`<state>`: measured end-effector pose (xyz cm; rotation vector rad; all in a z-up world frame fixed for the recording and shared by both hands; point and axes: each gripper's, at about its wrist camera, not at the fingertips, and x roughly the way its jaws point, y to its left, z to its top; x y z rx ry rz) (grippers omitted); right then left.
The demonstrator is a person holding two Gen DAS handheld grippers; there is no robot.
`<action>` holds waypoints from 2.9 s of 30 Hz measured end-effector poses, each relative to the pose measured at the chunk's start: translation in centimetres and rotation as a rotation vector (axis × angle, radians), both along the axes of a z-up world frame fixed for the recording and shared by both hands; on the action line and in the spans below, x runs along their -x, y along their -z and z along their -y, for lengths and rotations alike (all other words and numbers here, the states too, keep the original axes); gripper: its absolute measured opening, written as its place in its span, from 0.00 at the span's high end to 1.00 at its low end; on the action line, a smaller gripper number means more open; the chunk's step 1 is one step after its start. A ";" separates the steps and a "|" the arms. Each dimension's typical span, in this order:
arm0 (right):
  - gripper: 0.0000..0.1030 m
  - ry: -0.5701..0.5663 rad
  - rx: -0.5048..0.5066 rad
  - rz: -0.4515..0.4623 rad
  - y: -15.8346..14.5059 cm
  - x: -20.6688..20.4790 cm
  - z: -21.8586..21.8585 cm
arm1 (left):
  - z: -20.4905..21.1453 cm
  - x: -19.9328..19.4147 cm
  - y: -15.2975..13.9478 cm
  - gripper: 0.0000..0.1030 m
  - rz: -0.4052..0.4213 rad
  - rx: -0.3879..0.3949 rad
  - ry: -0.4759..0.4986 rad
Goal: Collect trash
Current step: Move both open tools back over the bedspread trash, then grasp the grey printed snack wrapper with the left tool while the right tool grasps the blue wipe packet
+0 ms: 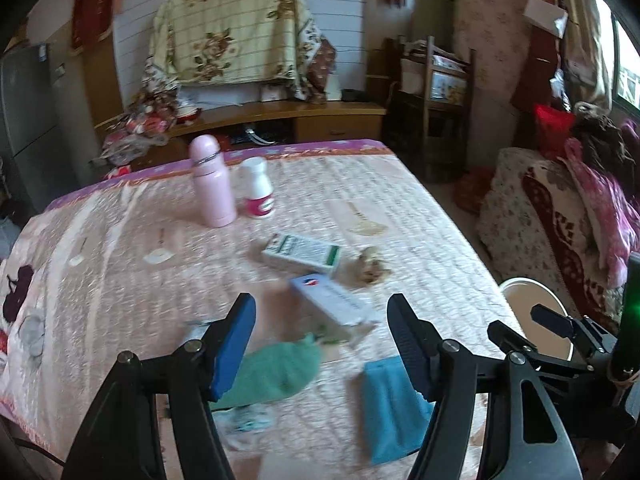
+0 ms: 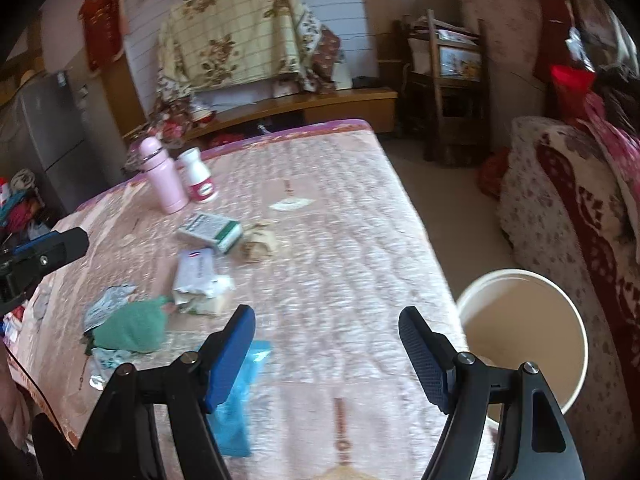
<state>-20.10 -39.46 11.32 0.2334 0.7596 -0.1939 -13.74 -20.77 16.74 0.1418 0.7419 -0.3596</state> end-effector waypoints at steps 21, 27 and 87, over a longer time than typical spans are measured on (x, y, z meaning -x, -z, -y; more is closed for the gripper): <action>0.24 -0.123 0.065 -0.032 0.1 -2.0 -7.5 | -13.6 -0.9 3.6 0.33 -0.076 0.025 -0.171; 0.24 -0.128 0.071 -0.041 0.2 -2.2 -8.1 | -15.9 -0.9 4.3 0.33 -0.093 0.035 -0.193; 0.35 -0.259 0.020 -0.246 9.6 -3.0 -11.3 | -12.7 -10.8 13.5 0.54 -0.347 0.044 -0.118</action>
